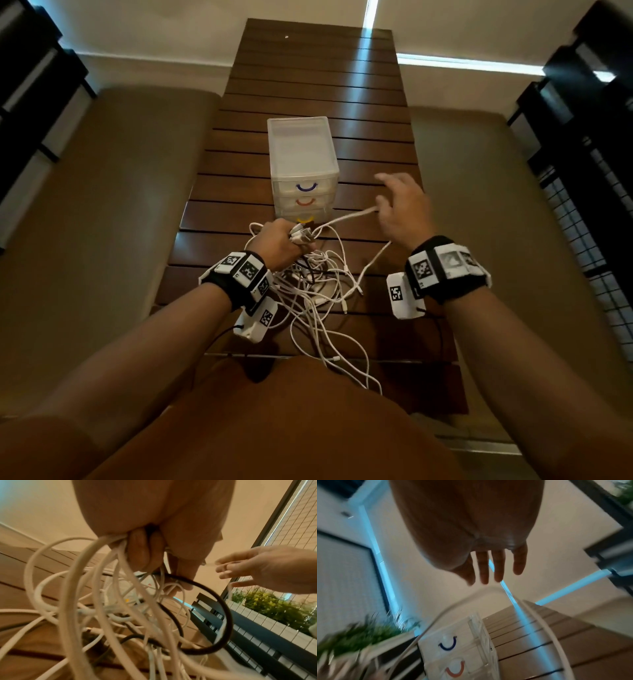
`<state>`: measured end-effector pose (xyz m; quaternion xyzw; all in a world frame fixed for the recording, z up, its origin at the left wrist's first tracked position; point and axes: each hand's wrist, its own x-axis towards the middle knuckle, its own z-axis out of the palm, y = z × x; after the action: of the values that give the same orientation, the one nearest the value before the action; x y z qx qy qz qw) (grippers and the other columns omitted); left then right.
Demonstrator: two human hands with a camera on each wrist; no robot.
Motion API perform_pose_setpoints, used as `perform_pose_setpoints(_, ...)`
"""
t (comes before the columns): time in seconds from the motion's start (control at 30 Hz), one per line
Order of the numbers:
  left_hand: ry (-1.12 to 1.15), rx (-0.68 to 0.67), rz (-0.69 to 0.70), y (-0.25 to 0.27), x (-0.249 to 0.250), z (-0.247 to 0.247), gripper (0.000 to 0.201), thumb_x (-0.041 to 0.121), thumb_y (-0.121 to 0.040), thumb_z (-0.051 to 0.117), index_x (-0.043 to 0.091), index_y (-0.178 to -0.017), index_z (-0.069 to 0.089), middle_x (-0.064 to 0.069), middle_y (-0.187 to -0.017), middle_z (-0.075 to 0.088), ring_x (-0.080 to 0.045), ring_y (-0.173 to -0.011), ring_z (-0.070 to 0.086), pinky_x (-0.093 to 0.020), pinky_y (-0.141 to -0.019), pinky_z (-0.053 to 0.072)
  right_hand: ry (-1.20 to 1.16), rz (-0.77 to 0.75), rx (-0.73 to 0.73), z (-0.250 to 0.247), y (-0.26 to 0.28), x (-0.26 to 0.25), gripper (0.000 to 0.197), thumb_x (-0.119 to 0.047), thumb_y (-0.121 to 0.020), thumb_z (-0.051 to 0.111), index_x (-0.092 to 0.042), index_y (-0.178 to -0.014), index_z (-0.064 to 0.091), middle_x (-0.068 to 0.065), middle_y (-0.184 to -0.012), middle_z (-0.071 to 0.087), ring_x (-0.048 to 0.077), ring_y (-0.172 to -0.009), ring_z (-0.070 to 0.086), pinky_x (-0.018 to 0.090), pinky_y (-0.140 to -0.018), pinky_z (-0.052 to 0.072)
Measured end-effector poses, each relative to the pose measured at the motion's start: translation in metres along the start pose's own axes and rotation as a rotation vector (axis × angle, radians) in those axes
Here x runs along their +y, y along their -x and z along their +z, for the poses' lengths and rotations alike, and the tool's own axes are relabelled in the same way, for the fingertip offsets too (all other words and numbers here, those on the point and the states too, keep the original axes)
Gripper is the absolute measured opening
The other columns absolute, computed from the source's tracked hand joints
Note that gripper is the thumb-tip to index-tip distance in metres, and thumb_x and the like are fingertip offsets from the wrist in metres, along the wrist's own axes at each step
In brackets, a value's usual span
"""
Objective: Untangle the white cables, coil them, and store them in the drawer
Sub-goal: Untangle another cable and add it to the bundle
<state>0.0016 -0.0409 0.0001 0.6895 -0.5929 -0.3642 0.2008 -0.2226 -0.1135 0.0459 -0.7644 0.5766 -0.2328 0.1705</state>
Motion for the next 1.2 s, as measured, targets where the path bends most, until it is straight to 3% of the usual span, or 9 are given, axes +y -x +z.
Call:
perform_pose_setpoints(0.1, -0.039, 0.001, 0.057, 0.000, 0.013, -0.001, 0.028, 0.043, -0.079, 0.075, 0.015, -0.078, 0.071, -0.003, -0.076, 0.071, -0.018, -0.074, 0.066, -0.036, -0.069, 0.054, 0.235, -0.159, -0.230, 0.020, 0.017, -0.024, 0.051, -0.029, -0.091, 0.057, -0.028, -0.141, 0.043, 0.002, -0.140, 0.046, 0.022, -0.133, 0.038, 0.050, -0.115, 0.025)
perform_pose_setpoints(0.2, -0.024, -0.005, 0.090, 0.002, 0.016, -0.001, 0.030, 0.044, -0.078, 0.076, 0.014, -0.076, 0.070, -0.004, -0.075, 0.071, -0.020, -0.073, 0.066, -0.036, -0.066, 0.052, 0.287, -0.184, -0.456, 0.042, 0.035, -0.040, 0.026, -0.037, -0.099, 0.043, -0.027, -0.113, 0.061, -0.001, -0.114, 0.063, 0.021, -0.117, 0.053, 0.049, -0.112, 0.022)
perform_pose_setpoints(0.37, -0.029, 0.005, 0.030, 0.007, 0.002, 0.000, 0.019, 0.034, -0.080, 0.072, 0.016, -0.076, 0.071, -0.002, -0.071, 0.071, -0.018, -0.067, 0.067, -0.034, -0.061, 0.055, -0.108, -0.146, -0.274, 0.032, 0.031, -0.041, 0.022, -0.031, -0.098, 0.047, -0.029, -0.084, 0.064, -0.007, -0.081, 0.065, 0.016, -0.079, 0.059, 0.033, -0.073, 0.044)
perform_pose_setpoints(0.57, -0.094, -0.042, -0.035, 0.009, -0.007, 0.005, 0.022, 0.034, -0.085, 0.067, 0.013, -0.079, 0.071, -0.004, -0.076, 0.070, -0.018, -0.071, 0.066, -0.030, -0.064, 0.050, -0.383, -0.020, -0.004, 0.014, 0.026, -0.030, 0.023, -0.020, -0.097, 0.051, -0.022, -0.078, 0.064, -0.009, -0.067, 0.060, 0.006, -0.064, 0.055, 0.026, -0.062, 0.043)
perform_pose_setpoints(0.73, -0.026, -0.007, -0.042, 0.003, 0.011, 0.000, 0.020, 0.033, -0.085, 0.067, 0.017, -0.074, 0.068, -0.003, -0.078, 0.070, -0.019, -0.074, 0.066, -0.030, -0.064, 0.051, -0.167, 0.094, 0.164, 0.017, 0.034, -0.025, 0.044, -0.020, -0.092, 0.052, -0.019, -0.136, 0.049, 0.006, -0.124, 0.057, 0.021, -0.115, 0.051, 0.038, -0.099, 0.040)
perform_pose_setpoints(0.83, -0.031, -0.042, 0.023, 0.006, 0.024, -0.003, 0.018, 0.032, -0.086, 0.069, 0.026, -0.069, 0.064, 0.002, -0.075, 0.069, -0.013, -0.069, 0.064, -0.024, -0.056, 0.048, 0.179, -0.088, -0.164, 0.026, 0.043, -0.036, 0.044, -0.031, -0.094, 0.050, -0.028, -0.138, 0.046, 0.004, -0.141, 0.045, 0.024, -0.135, 0.035, 0.051, -0.114, 0.022)
perform_pose_setpoints(0.9, -0.016, -0.049, 0.046, 0.007, 0.030, -0.003, 0.013, 0.031, -0.084, 0.070, 0.023, -0.073, 0.068, 0.001, -0.077, 0.070, -0.013, -0.072, 0.065, -0.028, -0.060, 0.052, 0.231, -0.103, -0.355, 0.029, 0.044, -0.035, 0.028, -0.038, -0.099, 0.040, -0.031, -0.120, 0.058, -0.001, -0.125, 0.057, 0.020, -0.126, 0.045, 0.053, -0.114, 0.016)
perform_pose_setpoints(1.03, 0.005, -0.027, 0.069, 0.010, 0.031, -0.009, 0.016, 0.034, -0.081, 0.072, 0.018, -0.081, 0.070, 0.000, -0.078, 0.072, -0.015, -0.073, 0.068, -0.038, -0.068, 0.058, 0.060, -0.114, -0.218, 0.025, 0.043, -0.032, 0.030, -0.037, -0.100, 0.041, -0.025, -0.081, 0.060, -0.013, -0.069, 0.053, 0.015, -0.077, 0.054, 0.044, -0.097, 0.038)
perform_pose_setpoints(1.2, -0.040, -0.096, 0.036, 0.011, 0.033, -0.004, 0.019, 0.028, -0.082, 0.070, 0.010, -0.079, 0.069, -0.007, -0.077, 0.071, -0.022, -0.072, 0.067, -0.034, -0.064, 0.054, -0.342, -0.092, -0.072, 0.019, 0.042, -0.042, 0.031, -0.025, -0.100, 0.048, -0.026, -0.069, 0.056, -0.014, -0.063, 0.053, 0.002, -0.061, 0.051, 0.023, -0.059, 0.038)
